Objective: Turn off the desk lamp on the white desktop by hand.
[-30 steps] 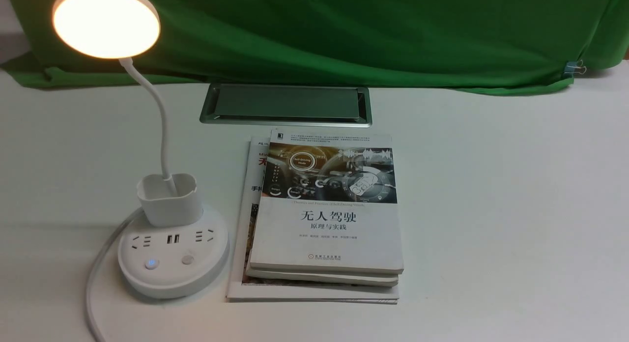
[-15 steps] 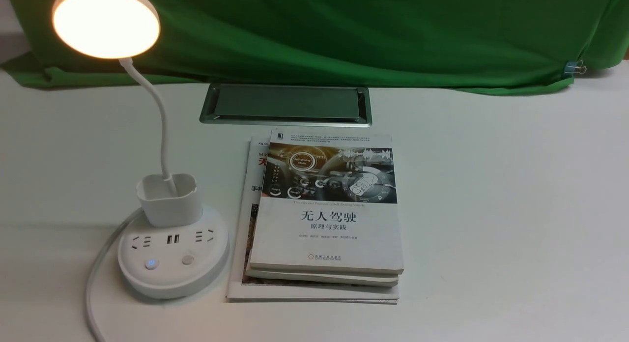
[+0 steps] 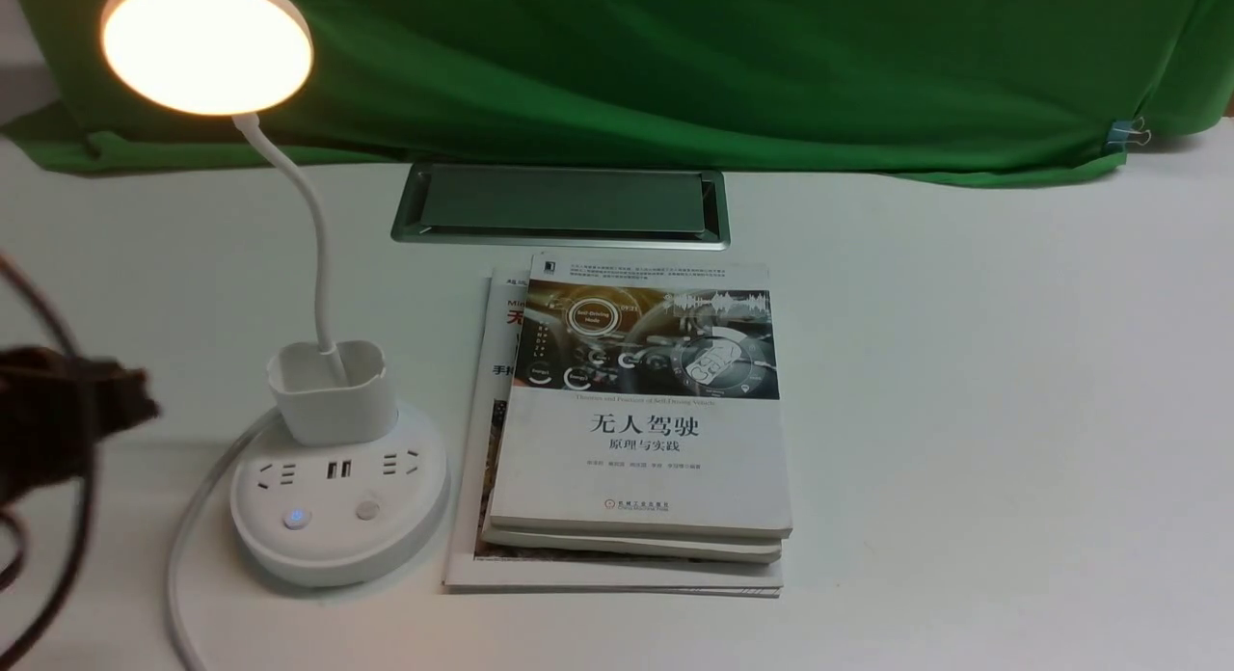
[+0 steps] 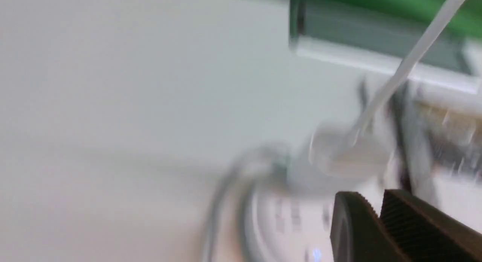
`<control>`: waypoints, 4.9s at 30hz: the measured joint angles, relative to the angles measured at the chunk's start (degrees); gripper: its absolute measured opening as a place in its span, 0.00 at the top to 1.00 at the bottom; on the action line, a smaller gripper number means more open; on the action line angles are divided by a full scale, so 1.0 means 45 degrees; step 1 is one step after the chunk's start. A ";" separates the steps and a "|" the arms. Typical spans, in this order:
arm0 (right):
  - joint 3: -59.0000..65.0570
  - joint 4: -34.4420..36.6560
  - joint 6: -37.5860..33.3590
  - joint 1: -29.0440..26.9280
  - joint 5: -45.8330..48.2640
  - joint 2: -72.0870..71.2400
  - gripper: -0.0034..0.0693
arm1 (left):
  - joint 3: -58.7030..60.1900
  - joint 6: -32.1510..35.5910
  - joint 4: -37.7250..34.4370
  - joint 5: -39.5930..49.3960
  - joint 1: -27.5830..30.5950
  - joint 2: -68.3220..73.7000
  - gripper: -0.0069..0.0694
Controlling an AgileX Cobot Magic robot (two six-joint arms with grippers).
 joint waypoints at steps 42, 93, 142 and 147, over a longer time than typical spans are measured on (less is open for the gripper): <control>0.0000 0.0000 0.0000 0.0000 0.0000 0.0000 0.90 | -0.4913 -0.0095 0.2769 0.3292 -0.4207 0.8817 0.89; 0.0000 0.0000 0.0000 0.0000 0.0000 0.0000 0.90 | -0.3675 0.1268 0.0435 0.2409 -0.3214 0.8744 0.89; 0.0000 0.0000 0.0000 0.0000 0.0000 0.0000 0.90 | 0.6240 0.1218 0.2834 -0.5394 -0.2150 -0.9328 0.90; 0.0000 0.0000 0.0000 0.0000 -0.0013 0.0000 0.90 | 0.7232 0.0647 0.2903 -0.3404 -0.1719 -1.1380 0.90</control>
